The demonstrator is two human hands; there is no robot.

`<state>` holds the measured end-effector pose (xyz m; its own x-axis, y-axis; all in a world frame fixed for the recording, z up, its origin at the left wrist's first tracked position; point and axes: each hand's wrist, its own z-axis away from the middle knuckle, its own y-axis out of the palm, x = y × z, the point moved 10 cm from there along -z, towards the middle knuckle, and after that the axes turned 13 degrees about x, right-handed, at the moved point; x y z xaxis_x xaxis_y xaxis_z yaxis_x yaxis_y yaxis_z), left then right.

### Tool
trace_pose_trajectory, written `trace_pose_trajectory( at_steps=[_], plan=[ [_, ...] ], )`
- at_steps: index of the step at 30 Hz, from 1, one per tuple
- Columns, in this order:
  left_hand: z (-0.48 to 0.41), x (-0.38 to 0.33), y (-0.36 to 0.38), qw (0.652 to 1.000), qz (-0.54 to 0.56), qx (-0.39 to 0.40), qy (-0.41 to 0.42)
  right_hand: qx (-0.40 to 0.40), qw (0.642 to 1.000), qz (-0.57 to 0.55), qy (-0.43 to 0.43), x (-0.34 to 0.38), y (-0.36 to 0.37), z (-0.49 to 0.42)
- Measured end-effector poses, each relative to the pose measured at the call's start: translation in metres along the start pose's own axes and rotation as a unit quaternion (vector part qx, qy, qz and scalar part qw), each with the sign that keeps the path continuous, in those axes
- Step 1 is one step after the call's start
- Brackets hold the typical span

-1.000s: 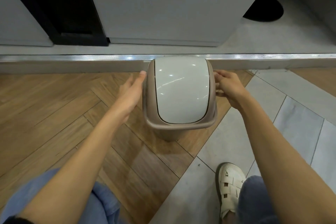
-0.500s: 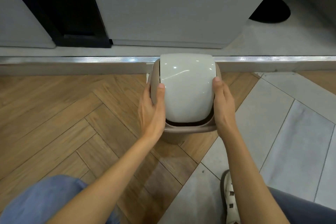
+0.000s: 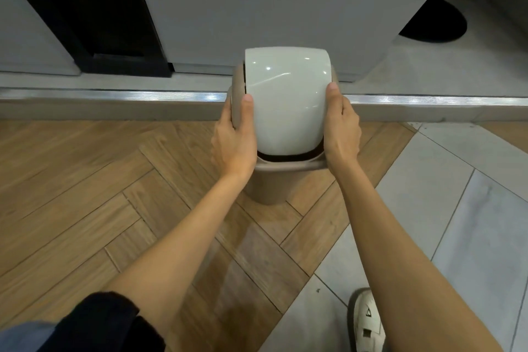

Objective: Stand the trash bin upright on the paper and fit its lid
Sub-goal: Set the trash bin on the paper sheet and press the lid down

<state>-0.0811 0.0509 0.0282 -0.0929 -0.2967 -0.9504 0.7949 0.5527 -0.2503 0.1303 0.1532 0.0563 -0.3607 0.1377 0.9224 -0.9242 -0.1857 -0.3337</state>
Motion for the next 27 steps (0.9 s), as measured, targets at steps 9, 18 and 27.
trace_pose_trajectory(
  at_steps=[9, 18, 27],
  plan=[
    [-0.043, -0.01, 0.006, 1.0, 0.011, -0.012, 0.016, -0.002, 1.0, -0.003, -0.023, 0.014, 0.01, -0.04],
    [-0.075, -0.02, 0.016, 1.0, 0.019, -0.004, 0.003, 0.01, 0.999, 0.013, -0.028, 0.026, 0.016, -0.075],
    [-0.1, -0.027, 0.023, 0.999, 0.037, 0.03, 0.017, 0.037, 0.999, 0.006, -0.036, 0.03, 0.022, -0.102]
  ],
)
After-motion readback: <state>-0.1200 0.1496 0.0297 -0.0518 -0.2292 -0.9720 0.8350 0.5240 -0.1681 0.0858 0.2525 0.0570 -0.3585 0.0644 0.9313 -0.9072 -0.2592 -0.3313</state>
